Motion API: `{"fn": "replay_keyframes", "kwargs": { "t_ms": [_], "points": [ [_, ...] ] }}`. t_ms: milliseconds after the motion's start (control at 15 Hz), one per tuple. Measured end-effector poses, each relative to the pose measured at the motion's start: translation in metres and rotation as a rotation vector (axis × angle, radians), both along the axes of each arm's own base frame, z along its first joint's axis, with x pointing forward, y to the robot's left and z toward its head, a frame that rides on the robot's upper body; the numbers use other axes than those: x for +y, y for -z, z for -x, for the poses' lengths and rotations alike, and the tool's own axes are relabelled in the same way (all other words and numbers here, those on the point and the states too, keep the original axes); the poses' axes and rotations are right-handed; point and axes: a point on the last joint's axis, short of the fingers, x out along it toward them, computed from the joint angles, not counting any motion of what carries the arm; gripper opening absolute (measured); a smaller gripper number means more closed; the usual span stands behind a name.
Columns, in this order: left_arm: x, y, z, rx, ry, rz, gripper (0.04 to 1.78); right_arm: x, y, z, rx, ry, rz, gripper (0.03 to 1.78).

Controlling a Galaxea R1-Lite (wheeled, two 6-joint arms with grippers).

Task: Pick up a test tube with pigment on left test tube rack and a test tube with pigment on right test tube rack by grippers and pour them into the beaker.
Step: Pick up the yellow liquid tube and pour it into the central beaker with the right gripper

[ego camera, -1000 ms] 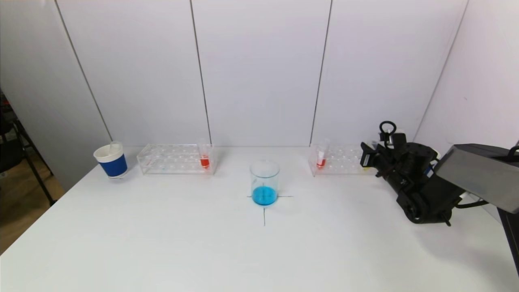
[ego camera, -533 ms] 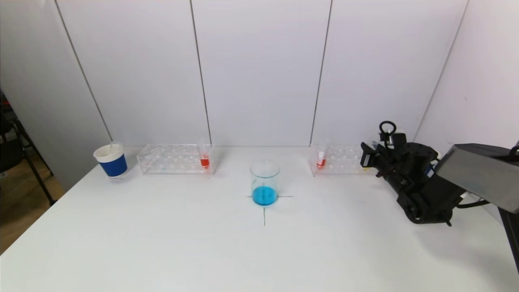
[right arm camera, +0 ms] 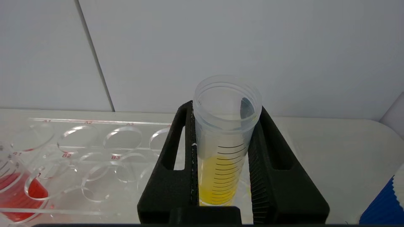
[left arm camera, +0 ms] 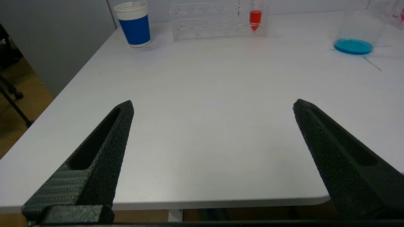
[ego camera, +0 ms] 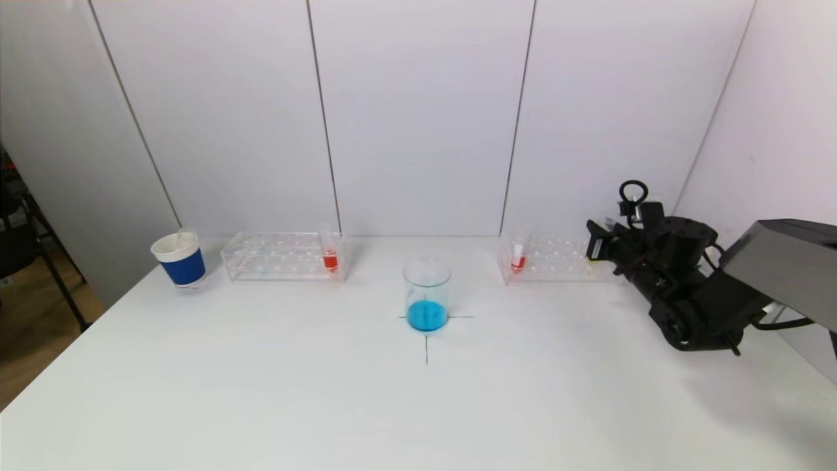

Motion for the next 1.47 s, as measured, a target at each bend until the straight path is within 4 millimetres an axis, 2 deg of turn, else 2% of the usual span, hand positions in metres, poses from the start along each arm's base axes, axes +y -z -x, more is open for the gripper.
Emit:
{"fn": "replay_keyframes", "kwargs": {
  "t_ms": [333,667,1133,1467],
  "points": [
    [0.000,0.000,0.000,0.000,0.000,0.000,1.76,-0.006,-0.039,0.006,-0.002,0.003,0.004,0.51],
    [0.000,0.000,0.000,0.000,0.000,0.000,1.76,-0.006,-0.089,0.013,-0.003,-0.008,0.003,0.51],
    [0.000,0.000,0.000,0.000,0.000,0.000,1.76,0.004,-0.176,0.020,0.014,-0.042,0.000,0.51],
    [0.000,0.000,0.000,0.000,0.000,0.000,1.76,0.021,-0.238,0.022,0.001,-0.085,-0.006,0.51]
  ]
}}
